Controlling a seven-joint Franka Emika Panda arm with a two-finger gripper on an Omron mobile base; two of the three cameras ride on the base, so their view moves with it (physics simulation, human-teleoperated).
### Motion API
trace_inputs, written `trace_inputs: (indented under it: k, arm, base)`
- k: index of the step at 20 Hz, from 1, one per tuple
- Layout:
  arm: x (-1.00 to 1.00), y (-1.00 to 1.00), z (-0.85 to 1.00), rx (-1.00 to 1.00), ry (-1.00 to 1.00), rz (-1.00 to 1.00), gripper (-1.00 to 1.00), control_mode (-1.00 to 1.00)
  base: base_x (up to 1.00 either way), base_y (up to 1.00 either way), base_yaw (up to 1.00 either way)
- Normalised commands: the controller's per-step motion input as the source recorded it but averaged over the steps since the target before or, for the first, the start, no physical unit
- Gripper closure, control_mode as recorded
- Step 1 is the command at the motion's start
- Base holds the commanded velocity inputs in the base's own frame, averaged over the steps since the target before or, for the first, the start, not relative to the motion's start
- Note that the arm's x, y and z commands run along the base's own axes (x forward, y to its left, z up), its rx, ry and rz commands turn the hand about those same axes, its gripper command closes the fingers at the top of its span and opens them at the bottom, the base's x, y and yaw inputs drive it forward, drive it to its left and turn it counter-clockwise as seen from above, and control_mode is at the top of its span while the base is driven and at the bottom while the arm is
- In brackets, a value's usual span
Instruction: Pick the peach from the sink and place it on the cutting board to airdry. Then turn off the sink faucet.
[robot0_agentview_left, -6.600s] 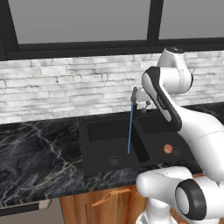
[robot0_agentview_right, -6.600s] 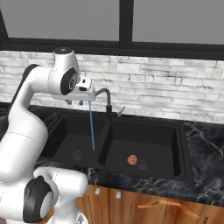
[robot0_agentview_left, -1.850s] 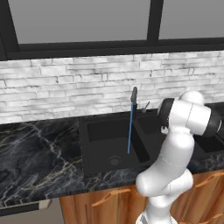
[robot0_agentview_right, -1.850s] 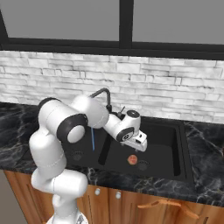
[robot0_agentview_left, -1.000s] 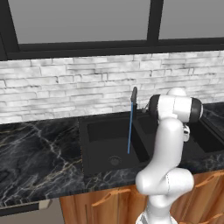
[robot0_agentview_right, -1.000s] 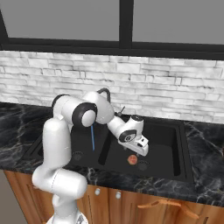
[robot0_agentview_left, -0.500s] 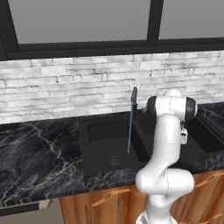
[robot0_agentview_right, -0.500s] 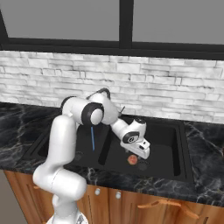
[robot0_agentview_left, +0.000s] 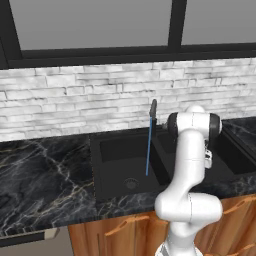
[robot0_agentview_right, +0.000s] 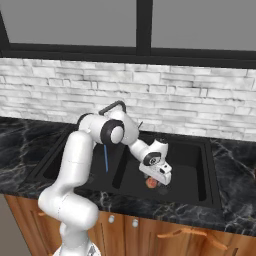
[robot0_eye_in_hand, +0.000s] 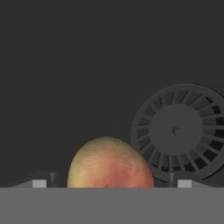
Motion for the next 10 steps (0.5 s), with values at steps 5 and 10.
trace_inputs:
  k: [5, 10]
  arm:
    - [0.05, 0.00, -0.35, 0.00, 0.11, -0.06, -1.00, -1.00]
    - [-0.04, -0.06, -0.19, 0.00, 0.08, -0.08, 1.00, -1.00]
  base:
    - [0.00, 0.00, 0.00]
    - [0.00, 0.00, 0.00]
